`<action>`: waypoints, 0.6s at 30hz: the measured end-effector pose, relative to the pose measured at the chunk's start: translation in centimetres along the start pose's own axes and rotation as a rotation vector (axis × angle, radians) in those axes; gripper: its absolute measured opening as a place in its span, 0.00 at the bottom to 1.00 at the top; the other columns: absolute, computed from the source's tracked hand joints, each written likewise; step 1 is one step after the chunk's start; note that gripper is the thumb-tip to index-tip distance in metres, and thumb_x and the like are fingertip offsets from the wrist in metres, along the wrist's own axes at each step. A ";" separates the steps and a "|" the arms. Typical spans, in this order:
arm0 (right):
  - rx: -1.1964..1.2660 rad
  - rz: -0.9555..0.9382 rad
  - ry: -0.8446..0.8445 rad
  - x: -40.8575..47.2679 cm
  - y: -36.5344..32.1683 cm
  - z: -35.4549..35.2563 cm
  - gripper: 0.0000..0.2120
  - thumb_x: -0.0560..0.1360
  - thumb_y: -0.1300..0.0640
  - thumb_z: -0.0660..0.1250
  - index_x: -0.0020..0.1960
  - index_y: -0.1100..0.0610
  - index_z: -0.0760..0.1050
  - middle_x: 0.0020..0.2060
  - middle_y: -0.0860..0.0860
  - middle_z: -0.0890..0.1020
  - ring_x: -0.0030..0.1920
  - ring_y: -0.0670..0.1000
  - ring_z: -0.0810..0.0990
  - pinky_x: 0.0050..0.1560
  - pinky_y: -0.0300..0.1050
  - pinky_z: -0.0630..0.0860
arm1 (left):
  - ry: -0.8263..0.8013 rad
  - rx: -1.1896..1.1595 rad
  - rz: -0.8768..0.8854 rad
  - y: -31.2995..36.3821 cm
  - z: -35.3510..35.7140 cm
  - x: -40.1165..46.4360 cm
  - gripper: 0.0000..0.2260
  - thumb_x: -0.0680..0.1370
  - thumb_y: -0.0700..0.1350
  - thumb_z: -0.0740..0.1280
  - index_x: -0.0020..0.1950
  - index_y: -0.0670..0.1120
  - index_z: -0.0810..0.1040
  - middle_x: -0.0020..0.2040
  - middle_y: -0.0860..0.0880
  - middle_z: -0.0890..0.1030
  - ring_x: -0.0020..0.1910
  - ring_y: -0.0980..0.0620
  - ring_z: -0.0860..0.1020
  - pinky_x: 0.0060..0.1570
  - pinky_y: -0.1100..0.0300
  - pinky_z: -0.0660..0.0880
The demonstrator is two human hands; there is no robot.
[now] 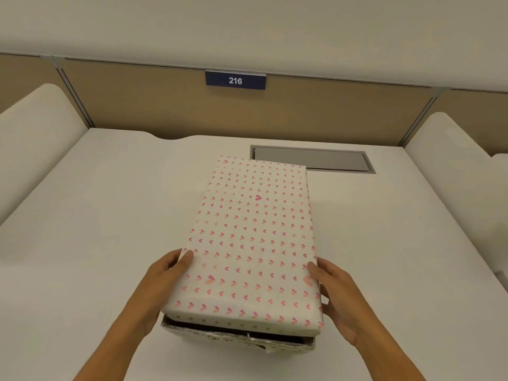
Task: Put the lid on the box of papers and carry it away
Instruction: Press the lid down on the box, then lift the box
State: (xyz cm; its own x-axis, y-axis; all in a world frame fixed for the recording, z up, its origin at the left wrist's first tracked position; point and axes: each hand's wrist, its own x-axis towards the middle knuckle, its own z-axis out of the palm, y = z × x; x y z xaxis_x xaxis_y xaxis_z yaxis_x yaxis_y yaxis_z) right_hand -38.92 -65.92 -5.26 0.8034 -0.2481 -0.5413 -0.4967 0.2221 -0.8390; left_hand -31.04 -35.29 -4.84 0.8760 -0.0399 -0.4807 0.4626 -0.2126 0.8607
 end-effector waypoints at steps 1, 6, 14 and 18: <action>0.007 0.011 0.003 -0.4 0.4 0.1 0.09 0.80 0.49 0.68 0.59 0.47 0.76 0.50 0.45 0.88 0.54 0.51 0.85 0.41 0.49 0.83 | 0.015 -0.029 -0.006 -0.4 0.0 -0.5 0.14 0.76 0.61 0.65 0.55 0.54 0.80 0.46 0.53 0.87 0.46 0.48 0.85 0.43 0.54 0.80; 0.028 0.060 0.028 -1.8 1.8 0.9 0.14 0.78 0.47 0.70 0.59 0.49 0.72 0.54 0.50 0.85 0.54 0.52 0.84 0.40 0.47 0.84 | 0.161 -0.131 -0.014 -2.2 0.6 -2.3 0.11 0.76 0.57 0.67 0.51 0.52 0.79 0.49 0.50 0.83 0.49 0.44 0.81 0.45 0.48 0.79; 0.185 0.094 0.022 -2.6 2.6 0.3 0.23 0.71 0.53 0.76 0.62 0.58 0.74 0.54 0.54 0.87 0.57 0.57 0.85 0.43 0.49 0.85 | 0.048 -0.223 -0.024 -2.9 0.1 -2.8 0.15 0.76 0.52 0.68 0.58 0.46 0.76 0.53 0.46 0.83 0.51 0.42 0.82 0.47 0.50 0.79; 0.199 0.087 -0.005 -3.0 2.6 0.3 0.27 0.65 0.50 0.77 0.59 0.58 0.75 0.53 0.55 0.87 0.55 0.57 0.86 0.40 0.45 0.84 | 0.009 -0.276 -0.032 -3.4 -0.3 -3.2 0.15 0.75 0.52 0.69 0.57 0.45 0.77 0.50 0.47 0.85 0.50 0.44 0.82 0.43 0.54 0.78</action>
State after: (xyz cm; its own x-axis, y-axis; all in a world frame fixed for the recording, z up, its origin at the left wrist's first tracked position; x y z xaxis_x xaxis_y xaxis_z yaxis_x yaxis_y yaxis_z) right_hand -42.50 -64.34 -5.83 0.7622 -0.2149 -0.6106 -0.4903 0.4243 -0.7613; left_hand -35.34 -34.18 -6.20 0.8609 -0.0280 -0.5080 0.5087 0.0605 0.8588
